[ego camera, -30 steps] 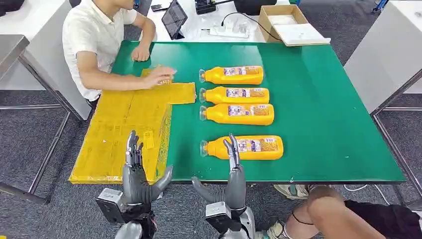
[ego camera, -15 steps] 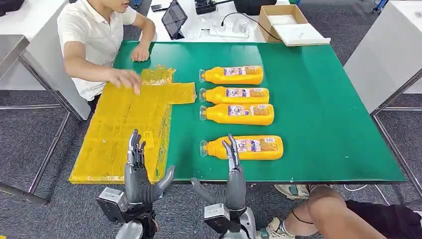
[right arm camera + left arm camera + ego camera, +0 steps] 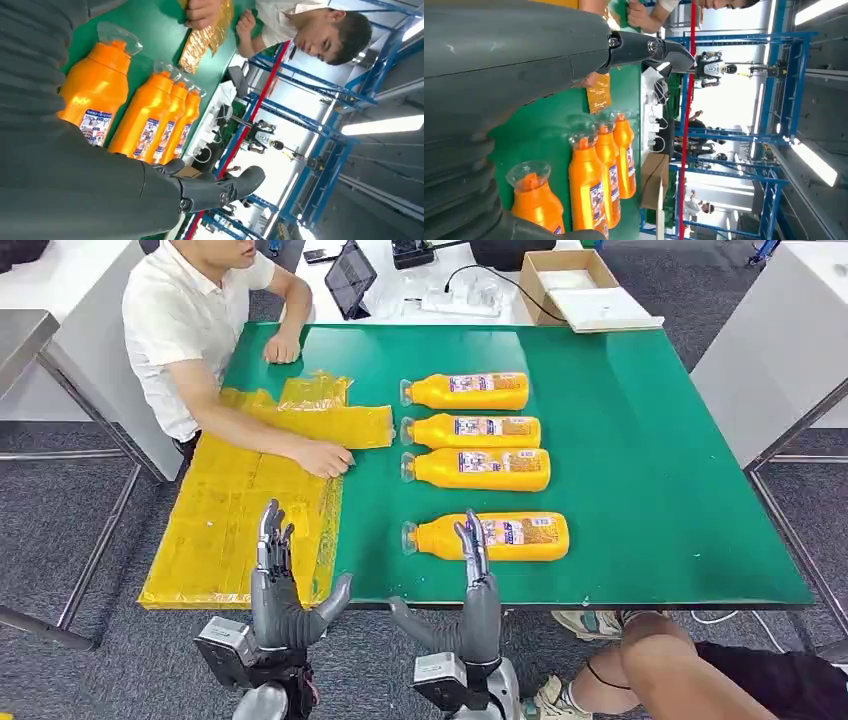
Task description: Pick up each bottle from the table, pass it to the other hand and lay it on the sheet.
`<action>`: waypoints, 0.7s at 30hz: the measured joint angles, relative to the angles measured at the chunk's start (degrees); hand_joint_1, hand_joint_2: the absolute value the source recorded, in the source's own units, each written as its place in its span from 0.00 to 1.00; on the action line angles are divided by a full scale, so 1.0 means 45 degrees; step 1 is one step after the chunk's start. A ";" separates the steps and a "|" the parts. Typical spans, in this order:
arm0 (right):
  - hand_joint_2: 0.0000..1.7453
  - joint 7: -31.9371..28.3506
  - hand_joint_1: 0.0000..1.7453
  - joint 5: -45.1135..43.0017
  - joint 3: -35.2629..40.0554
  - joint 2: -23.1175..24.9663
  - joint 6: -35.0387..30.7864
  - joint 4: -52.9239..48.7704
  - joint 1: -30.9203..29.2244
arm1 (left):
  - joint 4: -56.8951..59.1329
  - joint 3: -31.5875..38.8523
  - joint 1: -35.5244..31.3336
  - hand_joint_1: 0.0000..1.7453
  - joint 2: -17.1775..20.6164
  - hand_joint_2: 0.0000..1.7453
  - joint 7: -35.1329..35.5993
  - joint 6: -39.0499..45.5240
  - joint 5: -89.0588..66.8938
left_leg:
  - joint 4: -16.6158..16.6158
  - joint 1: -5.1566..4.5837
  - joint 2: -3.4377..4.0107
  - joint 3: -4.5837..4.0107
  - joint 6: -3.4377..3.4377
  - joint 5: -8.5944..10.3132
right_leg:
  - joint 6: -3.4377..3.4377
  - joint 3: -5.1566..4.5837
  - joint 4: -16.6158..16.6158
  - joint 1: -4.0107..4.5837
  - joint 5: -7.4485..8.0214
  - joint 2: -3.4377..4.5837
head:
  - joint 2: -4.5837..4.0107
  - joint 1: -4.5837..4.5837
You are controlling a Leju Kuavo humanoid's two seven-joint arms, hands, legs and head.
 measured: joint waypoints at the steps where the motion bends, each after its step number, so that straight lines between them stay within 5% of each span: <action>1: 1.00 0.0000 0.00 0.0020 -0.0015 0.0010 0.0000 -0.0034 0.0013 | 0.0000 0.0000 0.0000 0.00 0.0000 1.00 0.0000 0.0000 -0.0005 | 0.0000 0.0000 0.0001 0.0000 0.0000 0.0000 | 0.0000 -0.0001 0.0000 0.0000 0.0000 0.0000 | 0.0000 0.0000; 21: 1.00 0.0917 0.00 0.2836 -0.1923 -0.0121 0.0000 -0.1011 0.0303 | -0.0321 0.0039 0.0346 0.00 0.0024 1.00 0.0000 0.0189 -0.0005 | 0.0000 -0.0001 -0.0002 -0.0002 0.0001 -0.0001 | 0.0000 0.0002 -0.0001 -0.0001 0.0000 0.0000 | 0.0000 0.0000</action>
